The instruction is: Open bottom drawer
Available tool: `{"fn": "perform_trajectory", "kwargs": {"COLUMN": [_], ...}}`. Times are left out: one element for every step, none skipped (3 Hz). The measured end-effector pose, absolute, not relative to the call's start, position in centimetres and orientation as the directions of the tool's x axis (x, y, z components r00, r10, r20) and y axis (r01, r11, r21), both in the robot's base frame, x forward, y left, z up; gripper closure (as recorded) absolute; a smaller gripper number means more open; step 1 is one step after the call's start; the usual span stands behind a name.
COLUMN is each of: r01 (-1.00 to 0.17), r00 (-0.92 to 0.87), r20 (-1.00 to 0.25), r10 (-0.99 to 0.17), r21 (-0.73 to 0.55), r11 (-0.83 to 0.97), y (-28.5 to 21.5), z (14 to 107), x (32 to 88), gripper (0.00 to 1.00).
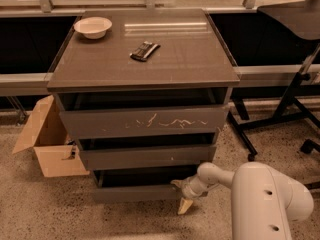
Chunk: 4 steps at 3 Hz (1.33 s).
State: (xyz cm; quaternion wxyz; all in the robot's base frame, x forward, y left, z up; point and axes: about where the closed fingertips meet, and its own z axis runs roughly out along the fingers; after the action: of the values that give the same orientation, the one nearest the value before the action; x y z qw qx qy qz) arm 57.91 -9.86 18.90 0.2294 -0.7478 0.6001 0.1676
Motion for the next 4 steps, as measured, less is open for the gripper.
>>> {"fn": "perform_trajectory", "kwargs": {"r01": [-0.979, -0.979, -0.972, -0.966], "r00": [0.205, 0.203, 0.231, 0.254], "r20": [-0.552, -0.562, -0.576, -0.599], "r10": [-0.808, -0.802, -0.784, -0.759], "r21": [-0.106, -0.097, -0.108, -0.112], "r11": [-0.175, -0.180, -0.207, -0.235], "y": [-9.8, -9.6, -8.7, -7.7], "z": [18.4, 18.4, 19.6, 20.4], "x": [56.4, 55.9, 55.0, 54.0], "gripper": [0.45, 0.68, 0.91, 1.00]}}
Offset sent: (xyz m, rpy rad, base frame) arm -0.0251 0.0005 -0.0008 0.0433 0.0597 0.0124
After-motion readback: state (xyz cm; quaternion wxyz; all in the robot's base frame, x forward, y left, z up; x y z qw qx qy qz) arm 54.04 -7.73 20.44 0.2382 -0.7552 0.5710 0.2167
